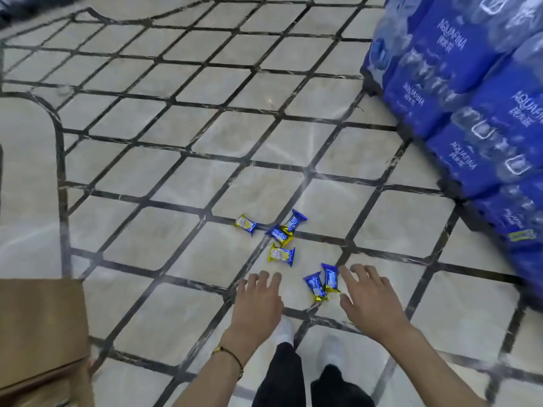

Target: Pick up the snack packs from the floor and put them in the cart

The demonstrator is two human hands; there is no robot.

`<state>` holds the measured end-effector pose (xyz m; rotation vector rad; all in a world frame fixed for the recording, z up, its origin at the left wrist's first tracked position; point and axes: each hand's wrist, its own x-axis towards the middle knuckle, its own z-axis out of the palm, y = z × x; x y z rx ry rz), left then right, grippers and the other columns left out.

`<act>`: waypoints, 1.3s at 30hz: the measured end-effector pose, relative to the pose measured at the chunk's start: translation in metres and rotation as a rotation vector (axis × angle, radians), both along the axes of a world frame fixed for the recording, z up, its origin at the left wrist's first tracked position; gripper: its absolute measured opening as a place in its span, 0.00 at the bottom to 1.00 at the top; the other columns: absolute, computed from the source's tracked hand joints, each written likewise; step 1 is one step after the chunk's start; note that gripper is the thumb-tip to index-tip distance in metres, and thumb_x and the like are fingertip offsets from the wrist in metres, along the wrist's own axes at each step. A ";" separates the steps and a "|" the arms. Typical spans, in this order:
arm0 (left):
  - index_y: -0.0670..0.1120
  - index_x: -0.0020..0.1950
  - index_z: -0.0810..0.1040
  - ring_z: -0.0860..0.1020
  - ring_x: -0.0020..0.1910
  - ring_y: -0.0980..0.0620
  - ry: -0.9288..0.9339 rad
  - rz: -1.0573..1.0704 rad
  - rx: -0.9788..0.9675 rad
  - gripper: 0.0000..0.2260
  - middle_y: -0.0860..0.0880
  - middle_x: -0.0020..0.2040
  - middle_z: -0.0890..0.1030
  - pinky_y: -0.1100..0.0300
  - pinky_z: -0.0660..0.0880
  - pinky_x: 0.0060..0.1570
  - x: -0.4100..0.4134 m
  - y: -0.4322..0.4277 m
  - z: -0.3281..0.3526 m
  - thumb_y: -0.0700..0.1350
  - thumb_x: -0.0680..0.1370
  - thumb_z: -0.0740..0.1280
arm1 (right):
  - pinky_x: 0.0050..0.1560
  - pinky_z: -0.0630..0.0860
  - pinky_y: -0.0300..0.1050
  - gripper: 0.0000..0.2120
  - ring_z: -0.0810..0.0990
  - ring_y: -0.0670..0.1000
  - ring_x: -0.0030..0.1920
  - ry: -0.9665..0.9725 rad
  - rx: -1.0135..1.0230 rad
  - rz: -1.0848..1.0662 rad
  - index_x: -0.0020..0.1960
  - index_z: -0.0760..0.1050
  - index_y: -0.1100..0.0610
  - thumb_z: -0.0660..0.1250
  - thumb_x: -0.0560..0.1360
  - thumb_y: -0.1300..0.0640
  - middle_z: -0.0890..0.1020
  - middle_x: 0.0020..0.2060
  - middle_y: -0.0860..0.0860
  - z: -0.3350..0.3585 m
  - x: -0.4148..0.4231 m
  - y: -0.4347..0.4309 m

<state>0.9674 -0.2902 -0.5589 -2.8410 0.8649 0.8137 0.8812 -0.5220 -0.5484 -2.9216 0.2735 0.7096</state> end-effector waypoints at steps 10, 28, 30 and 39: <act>0.47 0.65 0.74 0.78 0.51 0.41 0.033 -0.226 0.100 0.28 0.44 0.56 0.79 0.45 0.76 0.50 0.059 -0.025 -0.253 0.46 0.66 0.71 | 0.41 0.77 0.51 0.24 0.75 0.58 0.53 0.110 0.202 -0.141 0.67 0.72 0.55 0.66 0.73 0.51 0.77 0.56 0.55 -0.249 0.042 0.003; 0.59 0.79 0.52 0.62 0.71 0.34 -0.184 -0.275 0.096 0.44 0.38 0.74 0.61 0.33 0.61 0.68 0.109 -0.060 -0.655 0.39 0.68 0.69 | 0.43 0.69 0.51 0.28 0.67 0.61 0.63 0.217 0.119 -0.224 0.74 0.55 0.51 0.62 0.77 0.51 0.65 0.65 0.58 -0.638 0.037 0.013; 0.59 0.80 0.50 0.61 0.72 0.31 -0.236 -0.345 0.135 0.44 0.37 0.74 0.61 0.31 0.58 0.69 0.116 -0.055 -0.670 0.39 0.70 0.69 | 0.47 0.71 0.52 0.33 0.66 0.61 0.65 0.251 0.051 -0.191 0.75 0.50 0.50 0.63 0.77 0.49 0.63 0.67 0.60 -0.650 0.036 0.018; 0.58 0.80 0.46 0.72 0.49 0.38 -0.186 -0.355 0.141 0.41 0.36 0.66 0.67 0.44 0.73 0.45 0.123 -0.040 -0.690 0.42 0.75 0.67 | 0.38 0.70 0.48 0.37 0.74 0.60 0.50 0.263 -0.100 -0.170 0.74 0.51 0.48 0.67 0.72 0.47 0.70 0.57 0.59 -0.692 0.030 0.043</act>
